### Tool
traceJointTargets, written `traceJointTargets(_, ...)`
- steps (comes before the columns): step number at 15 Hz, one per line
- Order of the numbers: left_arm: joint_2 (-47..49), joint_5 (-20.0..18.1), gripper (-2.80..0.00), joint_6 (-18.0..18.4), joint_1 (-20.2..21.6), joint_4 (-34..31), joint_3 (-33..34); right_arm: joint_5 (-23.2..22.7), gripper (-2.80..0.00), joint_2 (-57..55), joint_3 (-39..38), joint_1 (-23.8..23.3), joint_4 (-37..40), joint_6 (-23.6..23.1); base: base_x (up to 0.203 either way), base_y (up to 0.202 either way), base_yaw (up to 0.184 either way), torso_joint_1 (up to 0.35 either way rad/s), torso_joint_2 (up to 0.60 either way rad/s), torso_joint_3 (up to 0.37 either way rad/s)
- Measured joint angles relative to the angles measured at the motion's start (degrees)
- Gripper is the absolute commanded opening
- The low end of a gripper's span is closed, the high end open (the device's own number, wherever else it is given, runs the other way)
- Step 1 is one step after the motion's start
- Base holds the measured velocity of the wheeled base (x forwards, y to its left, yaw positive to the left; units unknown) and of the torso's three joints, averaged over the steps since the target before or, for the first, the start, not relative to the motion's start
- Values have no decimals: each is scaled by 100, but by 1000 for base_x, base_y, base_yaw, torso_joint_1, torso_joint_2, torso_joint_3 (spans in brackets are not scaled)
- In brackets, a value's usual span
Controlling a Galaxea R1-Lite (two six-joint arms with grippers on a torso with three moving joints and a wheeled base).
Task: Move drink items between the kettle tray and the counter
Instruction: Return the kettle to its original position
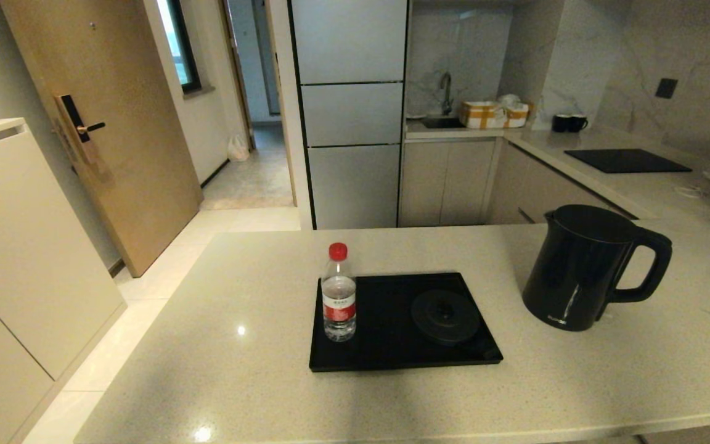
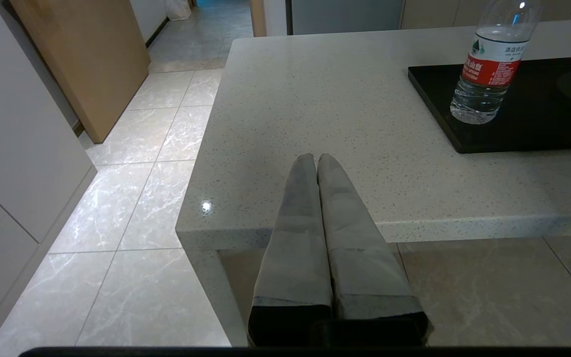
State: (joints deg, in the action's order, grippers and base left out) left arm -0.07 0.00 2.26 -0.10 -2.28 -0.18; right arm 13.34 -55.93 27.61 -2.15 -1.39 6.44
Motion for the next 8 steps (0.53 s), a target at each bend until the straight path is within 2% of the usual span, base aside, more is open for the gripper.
traceJointTargets(4, 0, 0, -280, 2, 0, 2, 0, 680, -280, -2634, -438, -132, -2738, 97, 0, 0, 0, 0, 0, 0)
traceJointTargets(8, 0, 0, -280, 2, 0, 2, 0, 861, -280, -4490, -723, -524, -5418, -13, 0, 0, 0, 0, 0, 0)
